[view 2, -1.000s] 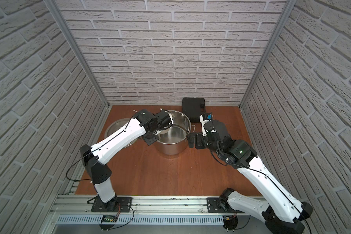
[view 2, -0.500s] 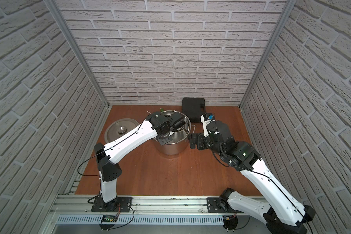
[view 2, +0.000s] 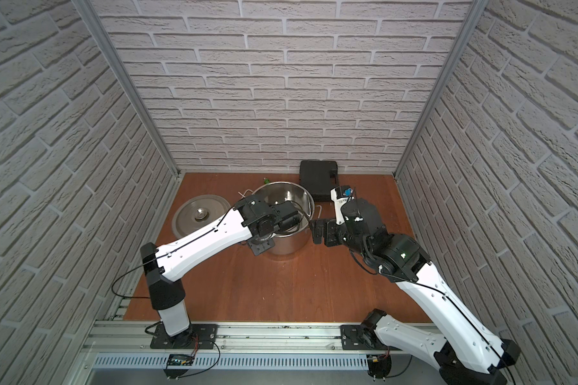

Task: Stir the soup with a spoon
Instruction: Stir the soup in the pan with a stick.

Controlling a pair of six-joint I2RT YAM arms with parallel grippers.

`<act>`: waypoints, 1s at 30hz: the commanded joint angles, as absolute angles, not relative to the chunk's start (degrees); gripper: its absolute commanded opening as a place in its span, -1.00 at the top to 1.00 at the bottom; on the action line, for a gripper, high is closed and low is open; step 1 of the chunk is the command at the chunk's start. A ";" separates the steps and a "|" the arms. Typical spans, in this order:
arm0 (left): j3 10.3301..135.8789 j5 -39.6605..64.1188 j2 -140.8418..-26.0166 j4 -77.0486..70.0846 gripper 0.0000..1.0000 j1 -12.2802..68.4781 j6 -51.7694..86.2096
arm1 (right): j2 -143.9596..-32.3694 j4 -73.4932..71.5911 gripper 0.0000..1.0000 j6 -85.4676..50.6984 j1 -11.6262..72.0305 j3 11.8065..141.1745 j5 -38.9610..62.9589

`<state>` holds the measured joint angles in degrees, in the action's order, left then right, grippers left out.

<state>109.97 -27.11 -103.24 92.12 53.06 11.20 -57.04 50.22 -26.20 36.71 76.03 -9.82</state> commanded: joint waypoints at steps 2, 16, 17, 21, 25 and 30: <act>109.02 -30.61 -100.64 100.05 1.00 50.62 13.13 | -57.56 45.99 -0.96 -27.02 37.18 74.89 -8.33; 115.65 -28.77 -105.74 92.94 1.00 43.52 7.66 | -57.13 47.39 -0.97 -26.54 37.18 74.98 -9.27; 116.34 -28.74 -106.55 92.29 1.00 43.92 7.22 | -57.06 47.46 -0.97 -26.53 37.22 74.90 -9.34; 120.12 -27.47 -110.40 90.50 1.00 45.21 5.92 | -56.56 47.89 -0.97 -26.71 37.13 74.96 -10.07; 123.12 -26.60 -114.05 88.48 1.00 46.46 4.95 | -55.74 48.44 -0.97 -26.96 37.18 74.80 -10.72; 125.99 -24.81 -116.44 87.25 1.00 48.90 3.71 | -54.77 49.21 -0.97 -27.41 37.17 74.45 -11.36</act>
